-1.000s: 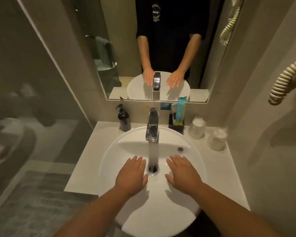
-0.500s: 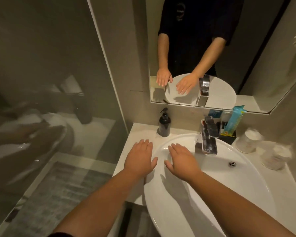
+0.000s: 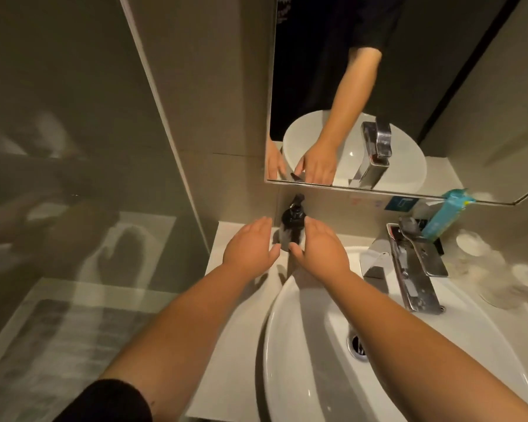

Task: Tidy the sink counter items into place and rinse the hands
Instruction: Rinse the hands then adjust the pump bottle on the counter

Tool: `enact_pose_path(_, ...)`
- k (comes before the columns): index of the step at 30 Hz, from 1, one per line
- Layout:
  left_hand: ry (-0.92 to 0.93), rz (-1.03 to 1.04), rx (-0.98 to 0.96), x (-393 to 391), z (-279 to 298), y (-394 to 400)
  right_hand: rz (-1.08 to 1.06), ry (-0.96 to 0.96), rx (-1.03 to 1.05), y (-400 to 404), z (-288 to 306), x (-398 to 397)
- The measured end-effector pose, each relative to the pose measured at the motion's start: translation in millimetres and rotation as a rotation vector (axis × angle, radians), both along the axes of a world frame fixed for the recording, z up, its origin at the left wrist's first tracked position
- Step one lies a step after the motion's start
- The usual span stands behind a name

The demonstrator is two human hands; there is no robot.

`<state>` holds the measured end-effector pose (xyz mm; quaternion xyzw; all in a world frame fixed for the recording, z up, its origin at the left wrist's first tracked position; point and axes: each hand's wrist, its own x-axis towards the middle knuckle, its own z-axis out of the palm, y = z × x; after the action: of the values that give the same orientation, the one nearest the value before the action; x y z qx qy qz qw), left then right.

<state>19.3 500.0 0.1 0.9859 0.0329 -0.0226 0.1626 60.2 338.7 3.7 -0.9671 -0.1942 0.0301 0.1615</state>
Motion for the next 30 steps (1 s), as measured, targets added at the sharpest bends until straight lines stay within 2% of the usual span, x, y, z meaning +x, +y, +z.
enact_pose_path(9,0.015,0.008,-0.109,35.0,-21.3,-9.2,-0.084,0.055,0.129,9.6,-21.4,22.1)
enact_pose_path(19,0.013,0.014,-0.161,30.6,-41.5,-27.4,-0.082,0.032,0.204,-9.2,-21.2,34.6)
enact_pose_path(30,0.005,0.048,-0.143,28.9,-38.6,-32.9,-0.134,0.087,0.238,-15.7,-25.6,32.2)
